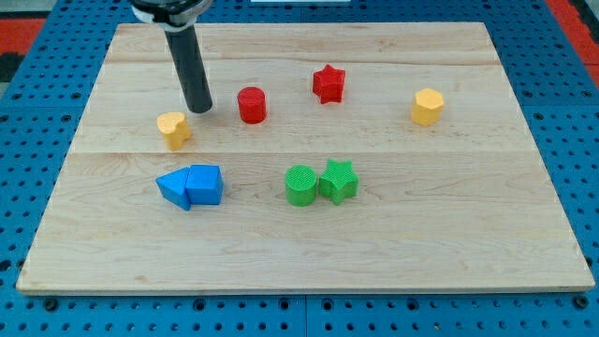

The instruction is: Move the red circle to the bottom left of the red star

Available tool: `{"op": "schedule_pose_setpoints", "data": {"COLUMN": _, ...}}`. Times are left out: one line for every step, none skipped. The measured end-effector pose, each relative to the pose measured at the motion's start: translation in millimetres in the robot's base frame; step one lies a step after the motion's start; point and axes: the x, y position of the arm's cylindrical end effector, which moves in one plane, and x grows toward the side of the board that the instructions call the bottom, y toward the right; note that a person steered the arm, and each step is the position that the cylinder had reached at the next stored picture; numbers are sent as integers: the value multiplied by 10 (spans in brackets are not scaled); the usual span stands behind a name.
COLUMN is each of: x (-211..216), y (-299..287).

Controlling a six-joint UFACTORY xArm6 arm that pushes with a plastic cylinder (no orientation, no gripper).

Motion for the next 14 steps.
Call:
{"op": "schedule_pose_setpoints", "data": {"x": -28, "y": 126}}
{"op": "schedule_pose_setpoints", "data": {"x": 226, "y": -35}}
{"op": "schedule_pose_setpoints", "data": {"x": 286, "y": 56}}
{"op": "schedule_pose_setpoints", "data": {"x": 226, "y": 163}}
{"op": "schedule_pose_setpoints", "data": {"x": 79, "y": 225}}
{"op": "schedule_pose_setpoints", "data": {"x": -36, "y": 511}}
{"op": "schedule_pose_setpoints", "data": {"x": 158, "y": 762}}
{"op": "schedule_pose_setpoints", "data": {"x": 273, "y": 437}}
{"op": "schedule_pose_setpoints", "data": {"x": 410, "y": 408}}
{"op": "schedule_pose_setpoints", "data": {"x": 426, "y": 607}}
{"op": "schedule_pose_setpoints", "data": {"x": 336, "y": 789}}
{"op": "schedule_pose_setpoints", "data": {"x": 378, "y": 955}}
{"op": "schedule_pose_setpoints", "data": {"x": 430, "y": 1024}}
{"op": "schedule_pose_setpoints", "data": {"x": 277, "y": 1042}}
